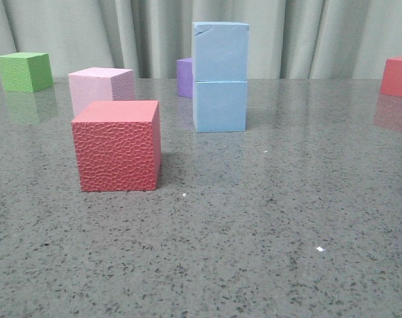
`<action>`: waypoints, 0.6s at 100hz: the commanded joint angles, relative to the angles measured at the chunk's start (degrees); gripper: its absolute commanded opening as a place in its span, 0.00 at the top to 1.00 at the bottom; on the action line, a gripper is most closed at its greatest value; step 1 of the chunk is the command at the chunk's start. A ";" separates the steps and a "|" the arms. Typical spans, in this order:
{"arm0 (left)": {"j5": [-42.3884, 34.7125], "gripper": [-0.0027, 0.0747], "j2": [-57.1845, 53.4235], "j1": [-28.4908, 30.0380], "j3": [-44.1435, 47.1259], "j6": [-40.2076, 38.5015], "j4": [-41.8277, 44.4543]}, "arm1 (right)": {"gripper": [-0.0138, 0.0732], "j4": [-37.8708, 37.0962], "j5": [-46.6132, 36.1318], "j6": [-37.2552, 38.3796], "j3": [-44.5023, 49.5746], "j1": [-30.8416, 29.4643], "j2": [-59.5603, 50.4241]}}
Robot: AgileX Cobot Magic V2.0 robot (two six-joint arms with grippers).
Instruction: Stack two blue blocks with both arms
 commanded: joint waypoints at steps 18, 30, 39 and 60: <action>-4.73 0.99 -1.91 -0.50 2.44 -0.59 -0.42 | 0.92 -0.91 -3.89 -0.33 -1.35 -0.39 0.06; -4.73 0.99 -1.91 -0.50 2.44 -0.59 -0.42 | 0.92 -0.75 -7.31 -0.33 0.16 -0.39 -0.86; -4.73 0.99 -1.91 -0.50 2.44 -0.59 -0.42 | 0.92 -0.73 -13.48 -0.33 2.67 -0.39 -2.91; -4.73 0.99 -1.91 -0.50 2.44 -0.59 -0.42 | 0.92 -0.73 -28.60 -0.33 12.48 -0.39 -11.11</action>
